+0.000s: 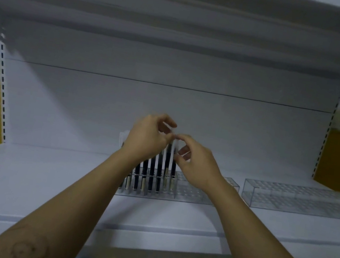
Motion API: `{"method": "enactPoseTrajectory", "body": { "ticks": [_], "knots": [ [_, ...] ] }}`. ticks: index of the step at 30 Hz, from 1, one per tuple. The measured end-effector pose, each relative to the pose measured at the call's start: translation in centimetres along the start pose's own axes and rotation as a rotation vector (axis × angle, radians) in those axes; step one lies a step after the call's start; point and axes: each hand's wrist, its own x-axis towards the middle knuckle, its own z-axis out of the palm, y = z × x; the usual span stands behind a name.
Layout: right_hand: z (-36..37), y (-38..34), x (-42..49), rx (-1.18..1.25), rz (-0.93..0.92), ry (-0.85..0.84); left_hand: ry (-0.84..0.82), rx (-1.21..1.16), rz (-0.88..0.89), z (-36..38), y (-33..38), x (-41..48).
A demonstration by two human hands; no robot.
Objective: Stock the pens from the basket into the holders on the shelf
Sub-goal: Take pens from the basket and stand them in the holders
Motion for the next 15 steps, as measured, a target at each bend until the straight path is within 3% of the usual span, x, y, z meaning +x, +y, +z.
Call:
{"method": "enactPoseTrajectory", "body": {
  "ticks": [6,15],
  "knots": [
    [-0.5,0.3,-1.0,-0.046,0.04,-0.146,0.0,0.331,0.042,0.8,-0.3,-0.5],
    [-1.4,0.3,-0.4,-0.176,0.019,-0.104,-0.039,0.402,0.091,-0.1,-0.5,-0.4]
  ]
}}
